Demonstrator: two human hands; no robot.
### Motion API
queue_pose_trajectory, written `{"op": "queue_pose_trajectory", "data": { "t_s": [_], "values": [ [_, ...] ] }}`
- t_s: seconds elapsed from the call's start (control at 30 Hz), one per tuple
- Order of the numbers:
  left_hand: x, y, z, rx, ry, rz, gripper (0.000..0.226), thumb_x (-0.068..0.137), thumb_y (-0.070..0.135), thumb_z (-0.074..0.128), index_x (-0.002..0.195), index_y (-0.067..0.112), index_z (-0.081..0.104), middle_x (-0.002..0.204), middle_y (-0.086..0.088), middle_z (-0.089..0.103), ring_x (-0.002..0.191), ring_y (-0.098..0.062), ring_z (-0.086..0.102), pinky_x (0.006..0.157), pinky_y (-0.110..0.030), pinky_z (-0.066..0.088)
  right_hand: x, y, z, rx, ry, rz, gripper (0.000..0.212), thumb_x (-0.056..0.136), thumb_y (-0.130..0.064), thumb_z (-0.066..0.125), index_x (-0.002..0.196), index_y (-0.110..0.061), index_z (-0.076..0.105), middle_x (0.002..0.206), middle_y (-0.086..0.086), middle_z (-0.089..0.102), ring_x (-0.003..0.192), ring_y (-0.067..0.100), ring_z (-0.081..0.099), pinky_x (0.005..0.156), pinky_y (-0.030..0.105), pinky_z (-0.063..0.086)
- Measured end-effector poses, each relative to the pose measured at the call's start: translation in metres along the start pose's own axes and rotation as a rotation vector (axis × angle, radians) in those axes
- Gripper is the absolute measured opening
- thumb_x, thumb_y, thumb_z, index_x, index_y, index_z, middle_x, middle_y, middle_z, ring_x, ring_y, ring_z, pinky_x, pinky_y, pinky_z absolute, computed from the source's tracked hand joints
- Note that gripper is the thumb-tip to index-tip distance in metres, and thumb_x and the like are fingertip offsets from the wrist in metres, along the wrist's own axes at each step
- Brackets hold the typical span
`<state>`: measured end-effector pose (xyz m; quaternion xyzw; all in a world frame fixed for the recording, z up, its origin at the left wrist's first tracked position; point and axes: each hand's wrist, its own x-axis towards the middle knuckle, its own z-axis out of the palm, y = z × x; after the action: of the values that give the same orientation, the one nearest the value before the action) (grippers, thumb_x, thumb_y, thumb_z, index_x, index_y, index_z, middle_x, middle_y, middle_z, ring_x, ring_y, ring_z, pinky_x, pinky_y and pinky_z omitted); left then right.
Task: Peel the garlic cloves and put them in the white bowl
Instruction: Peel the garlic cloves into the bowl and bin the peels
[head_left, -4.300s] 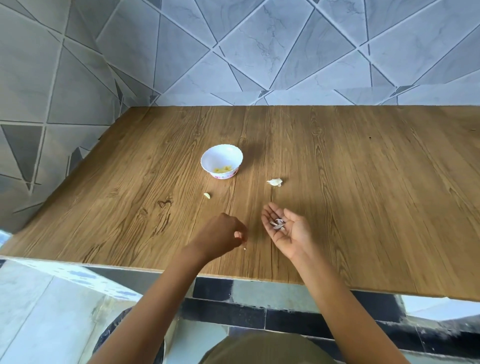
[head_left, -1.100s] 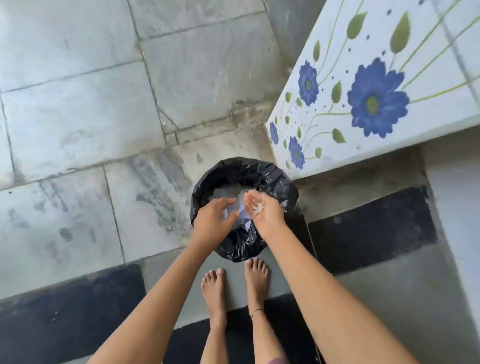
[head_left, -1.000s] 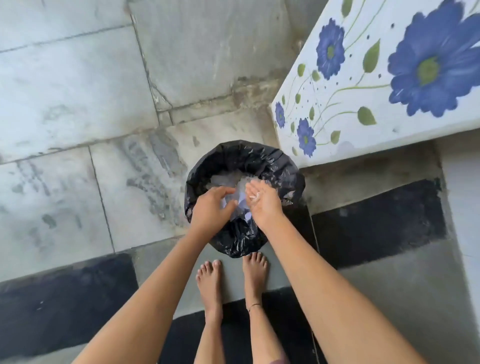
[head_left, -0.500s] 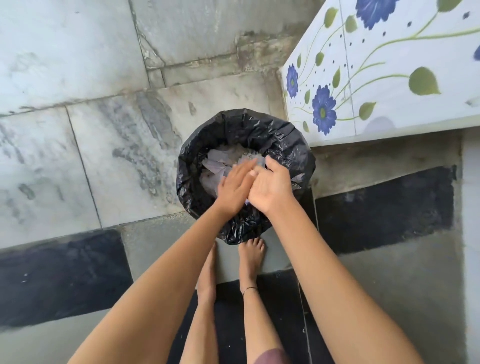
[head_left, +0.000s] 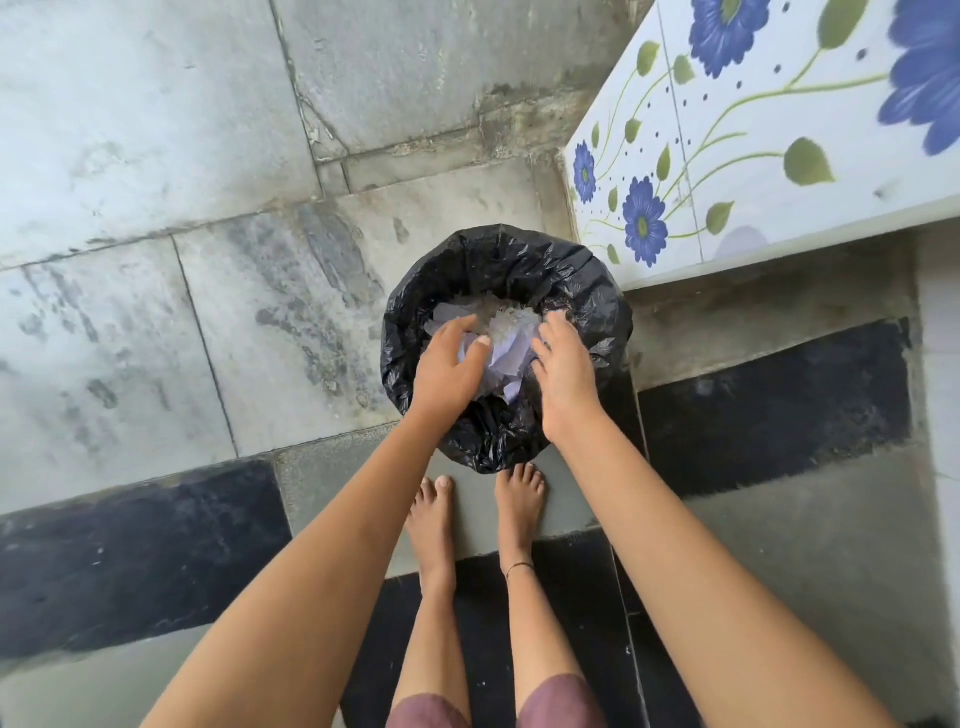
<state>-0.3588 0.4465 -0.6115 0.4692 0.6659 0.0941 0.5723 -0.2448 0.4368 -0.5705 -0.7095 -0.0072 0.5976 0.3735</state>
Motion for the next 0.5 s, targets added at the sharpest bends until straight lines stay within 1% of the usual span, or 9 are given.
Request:
{"op": "queue_pose_trajectory", "data": {
  "t_s": [0.07, 0.1, 0.13, 0.17, 0.23, 0.3, 0.37, 0.43, 0.5],
  "values": [
    [-0.02, 0.01, -0.012, 0.134, 0.037, 0.105, 0.041, 0.094, 0.027, 0.051, 0.134, 0.016, 0.048, 0.138, -0.001, 0.049, 0.123, -0.017, 0.047, 0.093, -0.026, 0.037, -0.013, 0.002, -0.007, -0.273, 0.09, -0.108, 0.045, 0.101, -0.027, 0.037, 0.144, -0.015, 0.033, 0.15, 0.002, 0.034, 0.136, 0.015, 0.034, 0.108, 0.027, 0.026],
    [-0.031, 0.016, -0.02, 0.195, 0.066, 0.143, 0.042, 0.093, 0.026, 0.053, 0.133, 0.016, 0.049, 0.139, 0.0, 0.048, 0.123, -0.017, 0.047, 0.091, -0.024, 0.037, -0.023, 0.002, -0.009, -0.428, 0.115, -0.179, 0.044, 0.1, -0.025, 0.039, 0.143, -0.014, 0.036, 0.149, 0.003, 0.035, 0.135, 0.016, 0.034, 0.108, 0.028, 0.026],
    [-0.041, 0.021, -0.028, 0.249, 0.086, 0.165, 0.042, 0.092, 0.026, 0.054, 0.132, 0.015, 0.05, 0.14, -0.001, 0.048, 0.125, -0.017, 0.046, 0.093, -0.025, 0.037, -0.033, 0.002, -0.011, -0.581, 0.141, -0.261, 0.044, 0.099, -0.023, 0.041, 0.142, -0.012, 0.037, 0.149, 0.004, 0.035, 0.136, 0.017, 0.032, 0.108, 0.029, 0.025],
    [-0.056, 0.032, -0.038, 0.298, 0.1, 0.179, 0.043, 0.092, 0.026, 0.055, 0.132, 0.014, 0.05, 0.141, -0.002, 0.047, 0.127, -0.018, 0.045, 0.098, -0.027, 0.036, -0.048, -0.001, -0.013, -0.712, 0.169, -0.35, 0.045, 0.098, -0.022, 0.043, 0.142, -0.011, 0.037, 0.15, 0.006, 0.033, 0.138, 0.019, 0.029, 0.11, 0.03, 0.024],
    [-0.089, 0.059, -0.058, 0.35, 0.114, 0.218, 0.044, 0.091, 0.026, 0.055, 0.133, 0.015, 0.05, 0.142, -0.002, 0.046, 0.131, -0.019, 0.042, 0.107, -0.035, 0.034, -0.083, -0.015, -0.015, -0.885, 0.217, -0.526, 0.049, 0.097, -0.02, 0.045, 0.143, -0.009, 0.035, 0.152, 0.009, 0.03, 0.14, 0.021, 0.025, 0.113, 0.033, 0.02],
    [-0.119, 0.092, -0.077, 0.369, 0.128, 0.267, 0.045, 0.091, 0.027, 0.055, 0.135, 0.017, 0.048, 0.143, 0.0, 0.044, 0.131, -0.018, 0.04, 0.109, -0.038, 0.032, -0.117, -0.037, -0.013, -0.982, 0.249, -0.647, 0.052, 0.095, -0.019, 0.047, 0.144, -0.007, 0.033, 0.151, 0.011, 0.03, 0.14, 0.023, 0.025, 0.114, 0.034, 0.018],
    [-0.158, 0.132, -0.101, 0.399, 0.161, 0.336, 0.046, 0.091, 0.027, 0.054, 0.136, 0.019, 0.047, 0.144, 0.001, 0.042, 0.132, -0.018, 0.038, 0.109, -0.034, 0.028, -0.166, -0.066, -0.008, -1.048, 0.259, -0.753, 0.054, 0.094, -0.019, 0.048, 0.144, -0.006, 0.032, 0.151, 0.011, 0.031, 0.14, 0.024, 0.026, 0.114, 0.036, 0.019],
    [-0.203, 0.167, -0.126, 0.423, 0.208, 0.389, 0.044, 0.091, 0.025, 0.054, 0.134, 0.018, 0.049, 0.144, 0.001, 0.042, 0.132, -0.019, 0.038, 0.108, -0.033, 0.027, -0.226, -0.094, -0.004, -1.047, 0.268, -0.854, 0.056, 0.094, -0.02, 0.049, 0.144, -0.005, 0.031, 0.151, 0.013, 0.031, 0.14, 0.026, 0.027, 0.114, 0.04, 0.022],
    [-0.251, 0.196, -0.147, 0.431, 0.237, 0.451, 0.043, 0.09, 0.025, 0.055, 0.133, 0.018, 0.05, 0.144, 0.001, 0.043, 0.132, -0.02, 0.04, 0.108, -0.037, 0.031, -0.287, -0.116, -0.003, -1.014, 0.289, -0.967, 0.056, 0.093, -0.019, 0.052, 0.143, -0.002, 0.033, 0.149, 0.016, 0.034, 0.138, 0.029, 0.031, 0.112, 0.043, 0.027]
  ]
}}
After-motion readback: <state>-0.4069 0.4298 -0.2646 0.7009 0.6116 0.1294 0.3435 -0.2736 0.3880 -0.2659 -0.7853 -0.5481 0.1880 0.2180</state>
